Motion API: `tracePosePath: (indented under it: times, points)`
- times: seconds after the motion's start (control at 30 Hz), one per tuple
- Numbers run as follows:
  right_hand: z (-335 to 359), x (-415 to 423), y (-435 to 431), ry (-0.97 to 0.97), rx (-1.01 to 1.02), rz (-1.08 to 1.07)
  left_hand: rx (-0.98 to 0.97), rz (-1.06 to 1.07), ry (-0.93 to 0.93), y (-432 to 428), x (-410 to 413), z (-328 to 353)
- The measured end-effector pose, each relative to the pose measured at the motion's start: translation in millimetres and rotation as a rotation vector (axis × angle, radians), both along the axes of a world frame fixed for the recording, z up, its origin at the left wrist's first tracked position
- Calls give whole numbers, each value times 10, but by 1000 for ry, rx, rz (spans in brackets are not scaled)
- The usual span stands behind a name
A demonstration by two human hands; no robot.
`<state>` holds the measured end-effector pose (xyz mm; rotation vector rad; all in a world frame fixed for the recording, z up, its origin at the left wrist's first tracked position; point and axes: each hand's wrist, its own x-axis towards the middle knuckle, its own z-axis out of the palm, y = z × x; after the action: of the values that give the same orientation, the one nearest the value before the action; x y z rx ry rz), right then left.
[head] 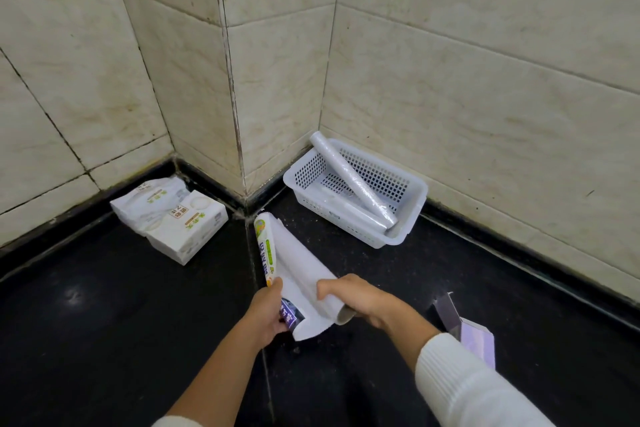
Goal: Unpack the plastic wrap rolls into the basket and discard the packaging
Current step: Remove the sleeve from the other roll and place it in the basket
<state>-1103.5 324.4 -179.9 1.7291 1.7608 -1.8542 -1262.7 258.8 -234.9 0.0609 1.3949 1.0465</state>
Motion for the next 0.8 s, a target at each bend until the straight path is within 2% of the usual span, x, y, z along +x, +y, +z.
tracePosePath:
  times: [0.1,0.23,0.3,0.4,0.47,0.67,0.8]
  points:
    - [138,221,146,85,-5,-10,-92,-150,100,-30,-36,41]
    - [314,488,391,231,33,-109,-143,-456,246,11,-54,81]
    - [427,560,565,231,111,-149,-144,-452,460,177,-97,137]
    - [576,587,879,170,255,-143,-182,-497,969,532,-240,275]
    - [623,562,1128,103,349,-133,-125,-532,1144,760,-301,400]
    - [434,427,1750,-35,505,-60,231,-665,1292,1417,-218,503]
    - [194,417,1996,-89,607,9,269,-814,1440,1758,-155,328]
